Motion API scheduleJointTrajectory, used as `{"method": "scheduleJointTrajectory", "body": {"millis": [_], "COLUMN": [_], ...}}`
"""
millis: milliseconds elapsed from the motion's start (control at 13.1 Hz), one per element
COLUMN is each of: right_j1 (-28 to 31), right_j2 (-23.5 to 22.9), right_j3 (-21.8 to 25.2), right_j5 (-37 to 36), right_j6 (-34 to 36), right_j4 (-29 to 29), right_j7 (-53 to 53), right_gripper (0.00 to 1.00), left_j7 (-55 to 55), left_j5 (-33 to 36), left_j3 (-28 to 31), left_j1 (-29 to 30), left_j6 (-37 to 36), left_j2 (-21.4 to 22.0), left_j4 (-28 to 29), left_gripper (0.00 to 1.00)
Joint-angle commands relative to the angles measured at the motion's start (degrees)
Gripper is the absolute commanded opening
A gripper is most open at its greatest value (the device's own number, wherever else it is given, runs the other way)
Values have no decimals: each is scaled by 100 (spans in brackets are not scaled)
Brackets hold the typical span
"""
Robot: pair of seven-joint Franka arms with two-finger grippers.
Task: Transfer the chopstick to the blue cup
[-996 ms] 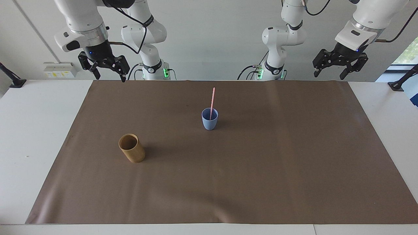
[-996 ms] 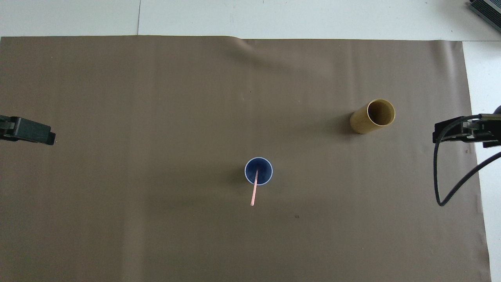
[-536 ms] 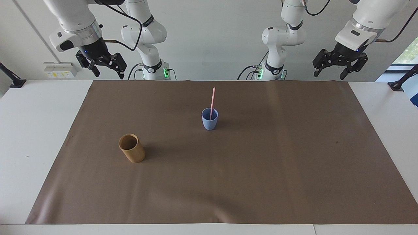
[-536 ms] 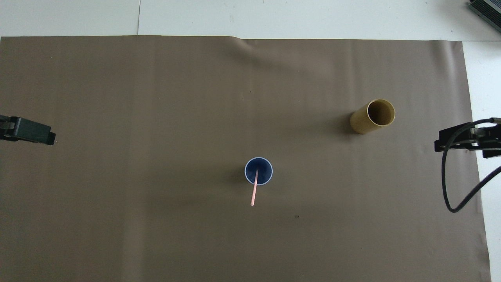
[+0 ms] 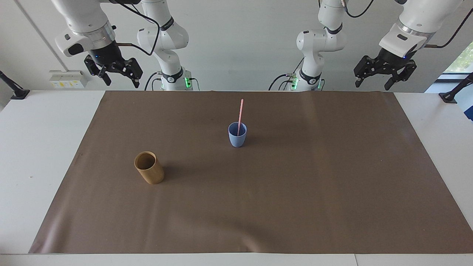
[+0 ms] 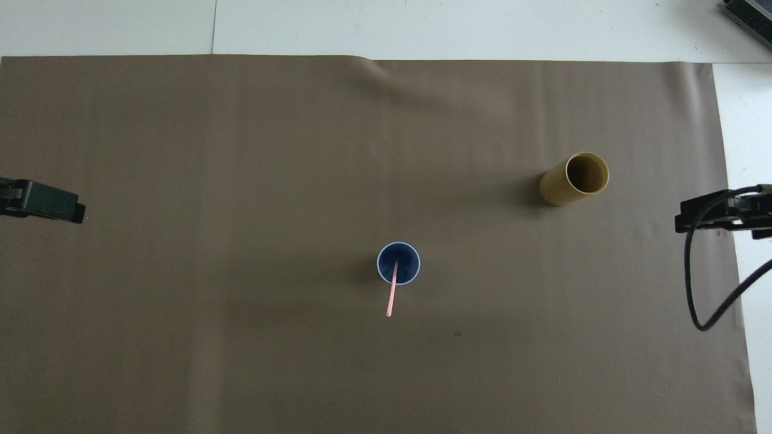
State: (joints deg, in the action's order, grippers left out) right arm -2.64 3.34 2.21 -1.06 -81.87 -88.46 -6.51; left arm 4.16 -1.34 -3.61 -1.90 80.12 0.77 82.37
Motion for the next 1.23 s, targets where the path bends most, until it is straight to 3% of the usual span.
{"method": "scheduleJointTrajectory", "body": {"millis": [0,1149], "right_j1": [53,115], "right_j2": [53,88], "right_j3": [-54,-28], "right_j5": [-26,-17], "right_j6": [-83,-66], "right_j4": [-31,-5], "right_j7": [168,107], "right_gripper": [100,100], "left_j7": [23,23], "left_j5": [81,81], "left_j3": [-60,-60], "left_j1": [85,85], "left_j6": [-49,-49], "left_j2": [134,134], "left_j4": [130,139], "left_gripper": [100,100]}}
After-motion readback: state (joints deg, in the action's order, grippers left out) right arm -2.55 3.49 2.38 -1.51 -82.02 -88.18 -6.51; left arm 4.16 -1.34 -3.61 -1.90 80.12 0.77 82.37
